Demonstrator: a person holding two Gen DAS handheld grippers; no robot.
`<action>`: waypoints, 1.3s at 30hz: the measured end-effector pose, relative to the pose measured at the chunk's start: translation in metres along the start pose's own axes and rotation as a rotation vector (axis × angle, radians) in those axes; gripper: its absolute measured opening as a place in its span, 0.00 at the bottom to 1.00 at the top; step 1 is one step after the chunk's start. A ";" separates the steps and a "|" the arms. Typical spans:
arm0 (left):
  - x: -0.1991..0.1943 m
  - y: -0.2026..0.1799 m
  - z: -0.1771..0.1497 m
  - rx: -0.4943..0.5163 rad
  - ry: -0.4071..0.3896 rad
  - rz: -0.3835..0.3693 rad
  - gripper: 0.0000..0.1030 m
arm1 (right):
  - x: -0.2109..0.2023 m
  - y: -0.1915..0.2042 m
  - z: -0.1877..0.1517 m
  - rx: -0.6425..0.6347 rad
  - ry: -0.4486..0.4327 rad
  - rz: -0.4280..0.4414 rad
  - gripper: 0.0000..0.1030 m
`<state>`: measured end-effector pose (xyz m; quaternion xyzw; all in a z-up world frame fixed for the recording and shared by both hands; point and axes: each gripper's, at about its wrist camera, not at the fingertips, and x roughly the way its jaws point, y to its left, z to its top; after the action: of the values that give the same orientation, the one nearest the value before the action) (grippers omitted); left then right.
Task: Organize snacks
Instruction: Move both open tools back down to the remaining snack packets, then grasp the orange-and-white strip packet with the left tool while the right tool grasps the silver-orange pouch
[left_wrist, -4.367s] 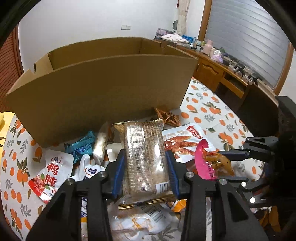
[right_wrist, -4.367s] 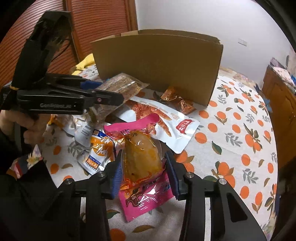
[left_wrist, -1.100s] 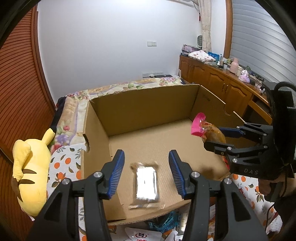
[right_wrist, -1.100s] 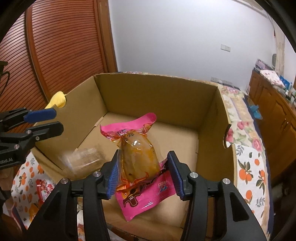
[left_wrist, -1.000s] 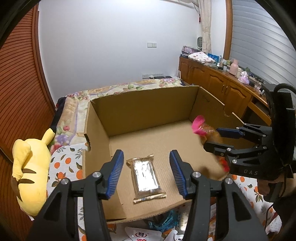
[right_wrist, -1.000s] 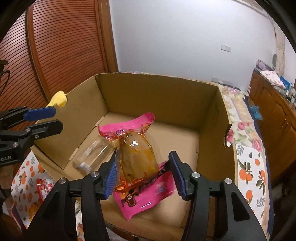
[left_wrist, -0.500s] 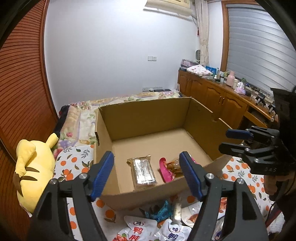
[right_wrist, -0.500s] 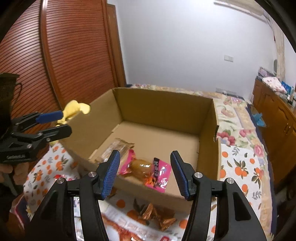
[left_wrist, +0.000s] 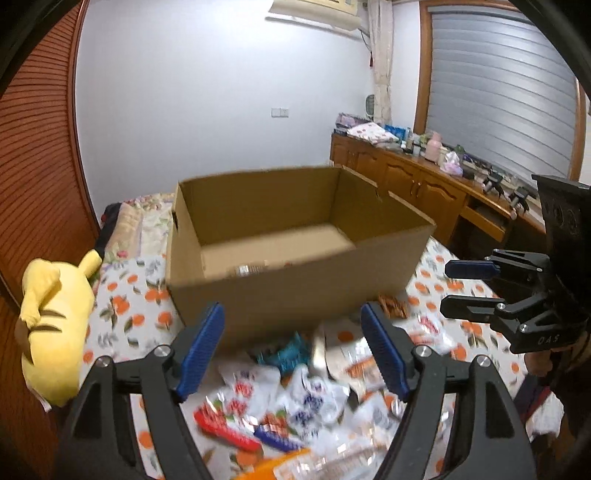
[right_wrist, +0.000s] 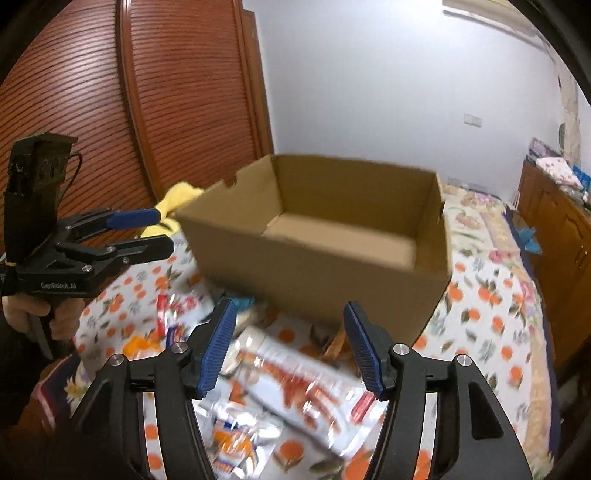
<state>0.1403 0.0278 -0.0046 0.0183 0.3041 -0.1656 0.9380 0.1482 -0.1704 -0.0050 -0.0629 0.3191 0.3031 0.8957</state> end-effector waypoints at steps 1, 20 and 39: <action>-0.001 -0.002 -0.006 0.002 0.006 -0.003 0.75 | -0.001 0.003 -0.008 -0.003 0.007 0.002 0.61; -0.009 -0.012 -0.090 0.027 0.117 -0.036 0.74 | 0.017 0.035 -0.090 0.045 0.144 0.039 0.61; 0.018 -0.019 -0.103 0.139 0.248 -0.136 0.74 | 0.043 0.040 -0.098 0.020 0.211 -0.048 0.61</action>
<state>0.0896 0.0180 -0.0973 0.0827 0.4058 -0.2460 0.8764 0.0995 -0.1464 -0.1054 -0.0930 0.4131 0.2698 0.8648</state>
